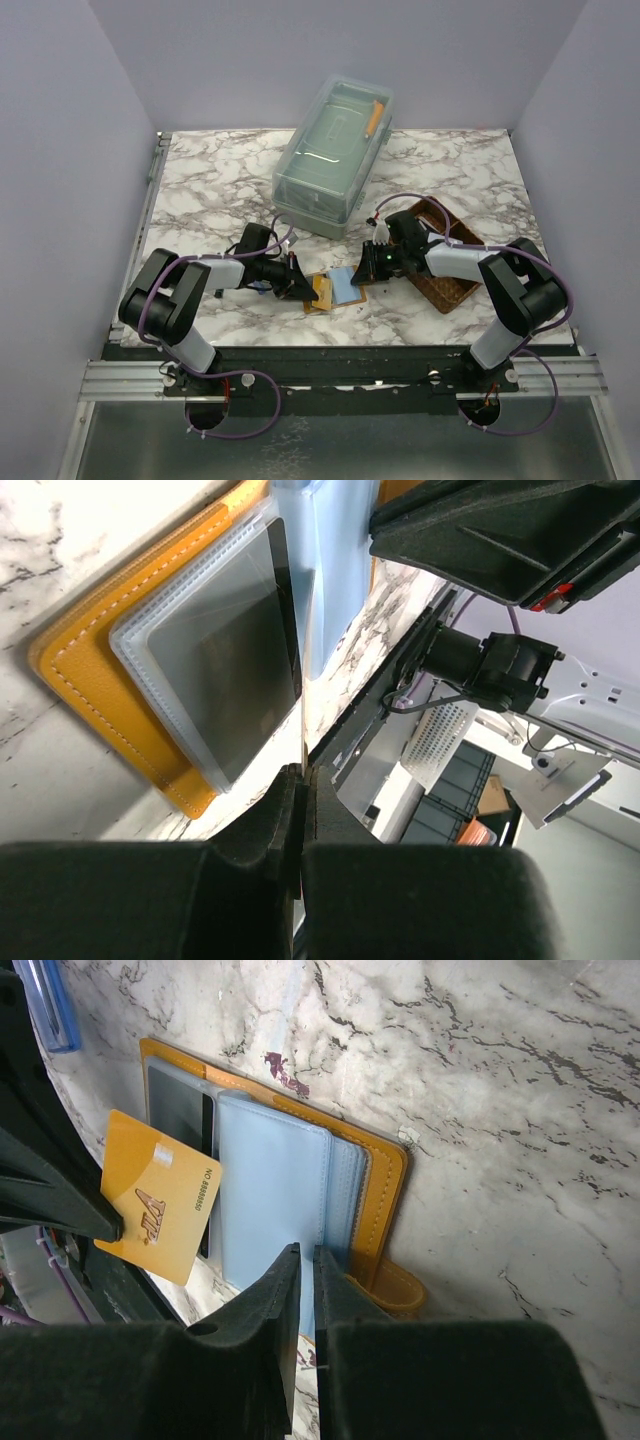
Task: Put the credit cards into the card holder
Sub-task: Insert the credit card into the card holder.
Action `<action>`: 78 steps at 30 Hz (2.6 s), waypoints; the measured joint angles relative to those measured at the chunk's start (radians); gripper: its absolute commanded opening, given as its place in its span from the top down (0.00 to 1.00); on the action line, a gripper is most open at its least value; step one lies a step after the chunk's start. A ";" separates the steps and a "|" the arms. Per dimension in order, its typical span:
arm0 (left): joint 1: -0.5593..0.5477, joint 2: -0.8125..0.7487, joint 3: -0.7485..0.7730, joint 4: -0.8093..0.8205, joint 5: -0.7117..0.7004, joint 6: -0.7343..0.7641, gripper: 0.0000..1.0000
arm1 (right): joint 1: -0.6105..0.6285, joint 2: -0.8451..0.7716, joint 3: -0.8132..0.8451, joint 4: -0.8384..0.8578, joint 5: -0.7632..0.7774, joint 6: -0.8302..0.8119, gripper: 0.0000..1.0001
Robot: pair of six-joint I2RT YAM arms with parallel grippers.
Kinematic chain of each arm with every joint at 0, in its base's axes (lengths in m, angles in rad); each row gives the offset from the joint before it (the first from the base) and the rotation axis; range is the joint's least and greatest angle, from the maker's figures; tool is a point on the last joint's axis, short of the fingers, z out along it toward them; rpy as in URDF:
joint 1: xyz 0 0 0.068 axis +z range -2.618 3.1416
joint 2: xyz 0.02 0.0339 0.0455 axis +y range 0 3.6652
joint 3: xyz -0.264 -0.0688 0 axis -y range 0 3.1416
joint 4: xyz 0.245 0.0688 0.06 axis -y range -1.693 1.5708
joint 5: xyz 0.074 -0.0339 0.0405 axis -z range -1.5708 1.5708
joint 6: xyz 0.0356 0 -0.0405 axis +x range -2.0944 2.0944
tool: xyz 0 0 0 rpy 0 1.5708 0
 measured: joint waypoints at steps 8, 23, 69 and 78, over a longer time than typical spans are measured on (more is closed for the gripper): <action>0.000 0.023 0.004 0.005 0.000 0.005 1.00 | 0.000 0.000 -0.005 0.008 -0.001 0.001 0.87; -0.017 0.089 0.047 0.102 -0.015 -0.029 1.00 | 0.000 0.000 -0.014 0.025 -0.006 0.004 0.87; -0.185 -0.031 0.043 0.089 -0.442 -0.142 0.48 | 0.000 -0.046 -0.086 0.104 0.013 0.140 0.79; -0.247 0.031 0.162 0.016 -0.519 -0.082 0.48 | 0.000 -0.045 -0.086 0.104 0.014 0.134 0.80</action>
